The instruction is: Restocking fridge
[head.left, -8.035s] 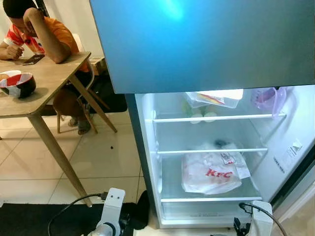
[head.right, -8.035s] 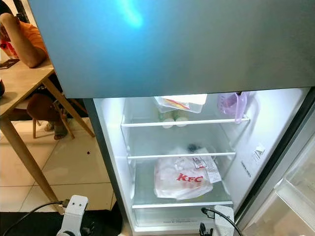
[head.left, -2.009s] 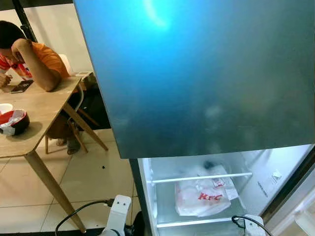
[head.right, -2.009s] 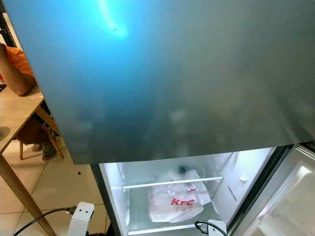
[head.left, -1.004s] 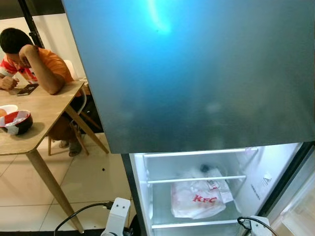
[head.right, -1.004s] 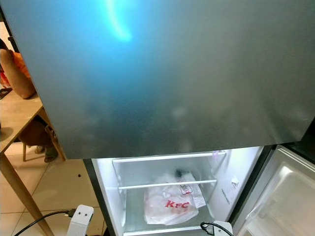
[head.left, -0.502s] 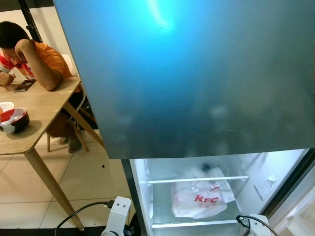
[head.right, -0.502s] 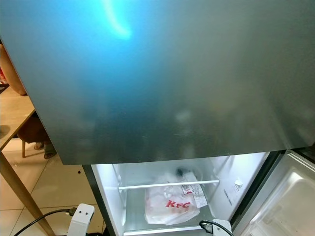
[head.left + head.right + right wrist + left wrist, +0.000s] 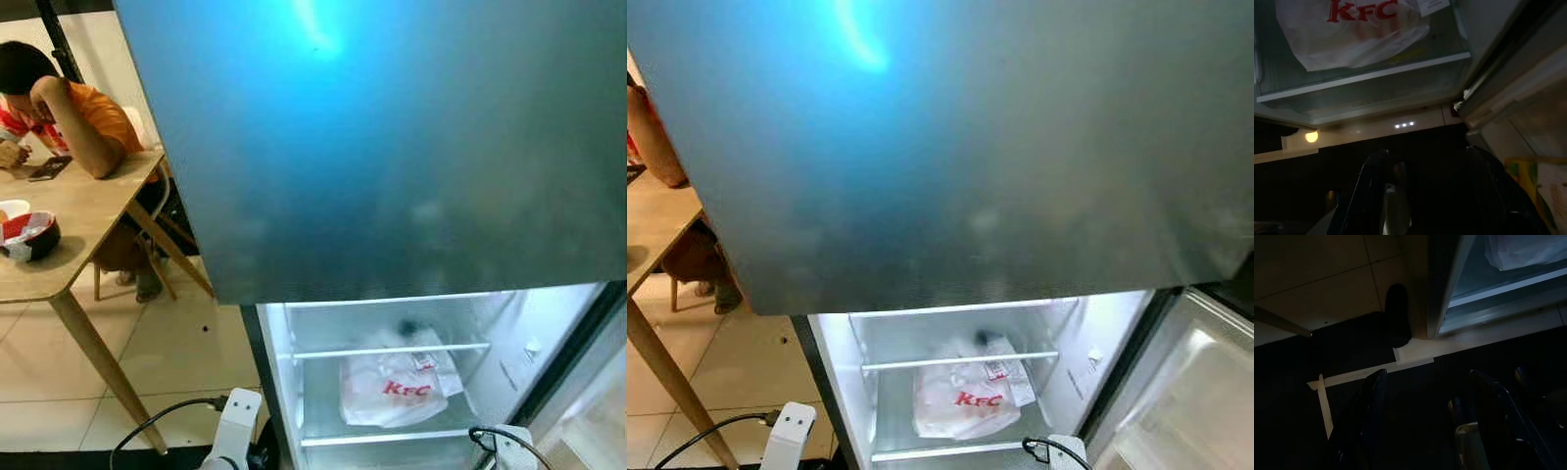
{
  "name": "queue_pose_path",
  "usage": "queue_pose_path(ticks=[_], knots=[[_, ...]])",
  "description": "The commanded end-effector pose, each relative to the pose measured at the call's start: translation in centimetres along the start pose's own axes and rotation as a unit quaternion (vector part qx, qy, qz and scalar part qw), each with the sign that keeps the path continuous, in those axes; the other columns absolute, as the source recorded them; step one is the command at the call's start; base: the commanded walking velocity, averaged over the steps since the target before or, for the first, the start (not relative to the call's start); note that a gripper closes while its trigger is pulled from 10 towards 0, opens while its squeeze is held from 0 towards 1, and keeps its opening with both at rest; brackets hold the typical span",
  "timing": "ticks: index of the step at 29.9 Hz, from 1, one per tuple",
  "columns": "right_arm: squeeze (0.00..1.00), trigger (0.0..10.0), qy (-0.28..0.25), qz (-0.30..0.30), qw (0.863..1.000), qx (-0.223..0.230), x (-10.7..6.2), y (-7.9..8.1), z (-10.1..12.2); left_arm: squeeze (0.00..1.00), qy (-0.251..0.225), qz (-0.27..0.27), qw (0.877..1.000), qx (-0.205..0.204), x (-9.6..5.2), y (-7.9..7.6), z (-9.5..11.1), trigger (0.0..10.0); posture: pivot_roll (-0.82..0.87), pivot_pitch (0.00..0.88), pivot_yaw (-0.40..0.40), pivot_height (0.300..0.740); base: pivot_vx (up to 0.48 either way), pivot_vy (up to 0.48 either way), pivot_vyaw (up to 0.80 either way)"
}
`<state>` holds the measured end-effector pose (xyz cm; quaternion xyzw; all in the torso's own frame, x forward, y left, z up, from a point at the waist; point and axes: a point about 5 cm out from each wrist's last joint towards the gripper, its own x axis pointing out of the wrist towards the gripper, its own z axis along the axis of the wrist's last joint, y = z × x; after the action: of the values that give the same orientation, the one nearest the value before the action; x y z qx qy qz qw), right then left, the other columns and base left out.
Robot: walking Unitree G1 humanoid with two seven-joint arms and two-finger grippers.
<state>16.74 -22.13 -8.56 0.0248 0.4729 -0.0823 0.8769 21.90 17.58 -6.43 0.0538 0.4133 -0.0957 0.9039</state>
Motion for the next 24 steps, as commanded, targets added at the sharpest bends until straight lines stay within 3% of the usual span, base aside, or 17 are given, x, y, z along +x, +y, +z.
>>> queue_pose_path(ticks=[1,24], knots=[[0.00,10.0,-0.011,0.000,1.000,-0.002,0.04,0.07,0.40,0.00,-0.001,-0.003,1.000,-0.004,0.03,-0.32,-0.08,10.0,-0.08,0.000,0.018,0.740,-0.307,0.000,0.00],[0.00,10.0,-0.023,0.004,1.000,-0.003,0.13,0.35,1.11,0.00,-0.009,-0.004,1.000,-0.007,0.16,-0.39,0.57,10.0,-0.09,0.000,0.017,0.740,-0.309,0.000,0.00]])
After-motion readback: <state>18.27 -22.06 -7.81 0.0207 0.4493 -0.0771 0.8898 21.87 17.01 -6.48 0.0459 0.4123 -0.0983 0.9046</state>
